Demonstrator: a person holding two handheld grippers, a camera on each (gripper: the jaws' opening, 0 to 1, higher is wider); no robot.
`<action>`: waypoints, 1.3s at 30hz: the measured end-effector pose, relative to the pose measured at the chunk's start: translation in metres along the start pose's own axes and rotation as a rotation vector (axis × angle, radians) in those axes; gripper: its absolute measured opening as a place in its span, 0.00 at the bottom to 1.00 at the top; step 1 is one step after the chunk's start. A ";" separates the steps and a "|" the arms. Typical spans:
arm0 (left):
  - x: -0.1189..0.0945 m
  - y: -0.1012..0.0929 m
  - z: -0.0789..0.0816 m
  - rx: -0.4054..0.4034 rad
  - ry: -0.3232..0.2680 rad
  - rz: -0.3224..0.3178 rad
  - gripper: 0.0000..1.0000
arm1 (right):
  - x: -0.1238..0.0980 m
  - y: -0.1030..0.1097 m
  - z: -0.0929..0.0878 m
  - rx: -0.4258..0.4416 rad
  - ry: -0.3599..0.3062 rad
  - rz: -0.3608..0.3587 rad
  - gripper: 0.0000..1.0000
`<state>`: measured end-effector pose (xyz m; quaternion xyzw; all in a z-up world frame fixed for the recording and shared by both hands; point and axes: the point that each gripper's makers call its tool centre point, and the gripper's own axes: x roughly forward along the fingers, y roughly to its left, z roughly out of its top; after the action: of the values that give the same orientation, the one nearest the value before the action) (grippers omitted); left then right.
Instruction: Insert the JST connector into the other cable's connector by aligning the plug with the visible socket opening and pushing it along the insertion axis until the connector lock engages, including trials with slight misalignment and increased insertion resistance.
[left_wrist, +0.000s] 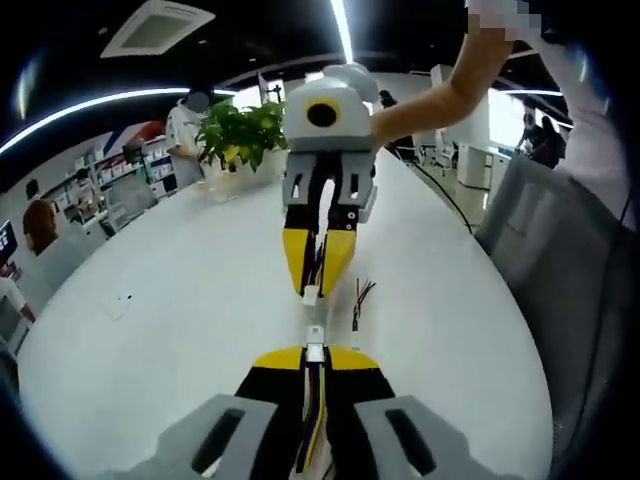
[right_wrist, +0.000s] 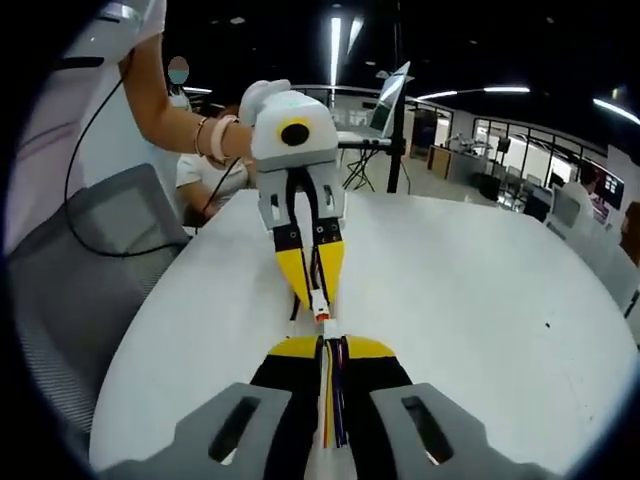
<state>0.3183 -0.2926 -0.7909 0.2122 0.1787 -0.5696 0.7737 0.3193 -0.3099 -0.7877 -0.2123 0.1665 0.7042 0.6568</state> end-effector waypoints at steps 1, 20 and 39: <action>0.000 0.000 0.001 -0.001 -0.003 0.000 0.00 | 0.001 0.001 -0.002 -0.005 0.008 0.004 0.04; 0.007 -0.002 0.004 -0.050 -0.032 -0.030 0.00 | 0.006 0.006 -0.005 -0.026 0.025 0.021 0.04; 0.000 -0.007 0.013 -0.078 -0.104 -0.067 0.00 | 0.002 0.013 0.007 -0.016 -0.056 0.058 0.03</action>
<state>0.3120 -0.3015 -0.7807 0.1460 0.1675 -0.5981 0.7700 0.3059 -0.3056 -0.7832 -0.1929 0.1487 0.7299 0.6387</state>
